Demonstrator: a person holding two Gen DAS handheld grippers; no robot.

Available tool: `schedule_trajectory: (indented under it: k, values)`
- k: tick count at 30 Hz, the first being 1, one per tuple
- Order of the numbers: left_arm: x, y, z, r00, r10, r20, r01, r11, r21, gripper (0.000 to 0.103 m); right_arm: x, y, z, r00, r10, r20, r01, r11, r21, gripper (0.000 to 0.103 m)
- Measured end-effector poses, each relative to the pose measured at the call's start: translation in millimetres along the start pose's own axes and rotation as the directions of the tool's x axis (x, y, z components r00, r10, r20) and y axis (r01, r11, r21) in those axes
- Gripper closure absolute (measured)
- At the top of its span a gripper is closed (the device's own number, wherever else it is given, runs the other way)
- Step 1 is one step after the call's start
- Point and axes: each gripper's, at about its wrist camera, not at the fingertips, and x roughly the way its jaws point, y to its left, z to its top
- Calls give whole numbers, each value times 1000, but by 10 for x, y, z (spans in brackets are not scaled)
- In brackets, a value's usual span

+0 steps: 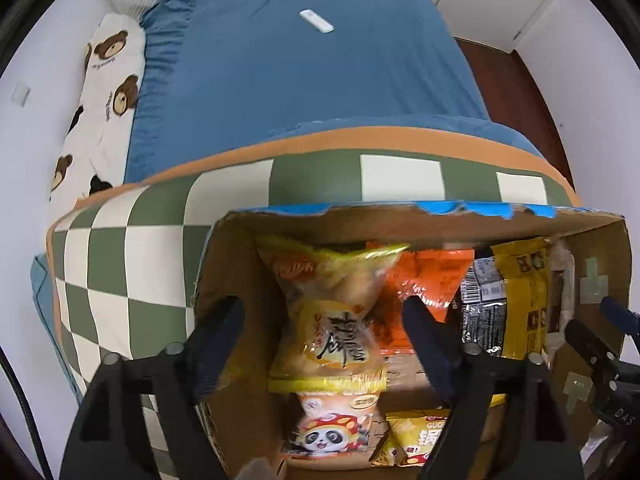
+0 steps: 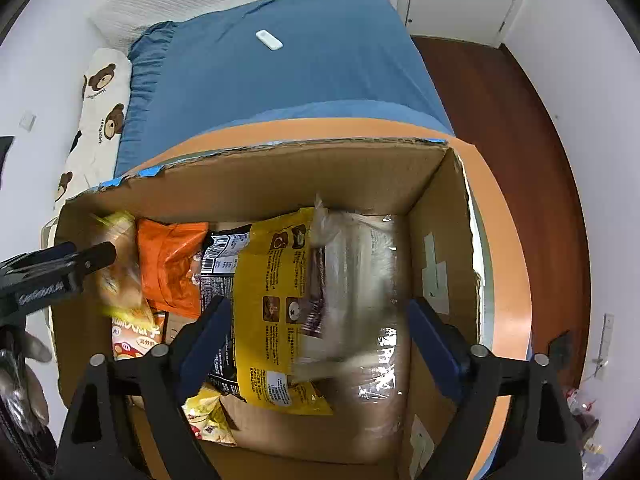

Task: Organize snacks
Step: 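Lower both bread packets into the box and open both tools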

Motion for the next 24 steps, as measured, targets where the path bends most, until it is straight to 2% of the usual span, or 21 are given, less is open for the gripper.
schedule_trajectory:
  k: [6, 13, 18, 24]
  values:
    - [-78, -74, -40, 999, -40, 10, 40, 999, 6, 12, 69, 69, 48, 1000, 7, -1, -7, 1000, -3, 9]
    - [-151, -131, -267, 997, -77, 16, 77, 997, -10, 12, 24, 99, -225, 1000, 30, -4, -29, 1000, 9, 9]
    - [-349, -180, -517, 994, -80, 68, 81, 997, -7, 12, -128, 98, -421, 999, 44, 32, -45, 999, 14, 9]
    - [-712, -238, -875, 982, -68, 175, 68, 998, 2, 12, -431, 157, -742, 994, 53, 97, -53, 999, -3, 9]
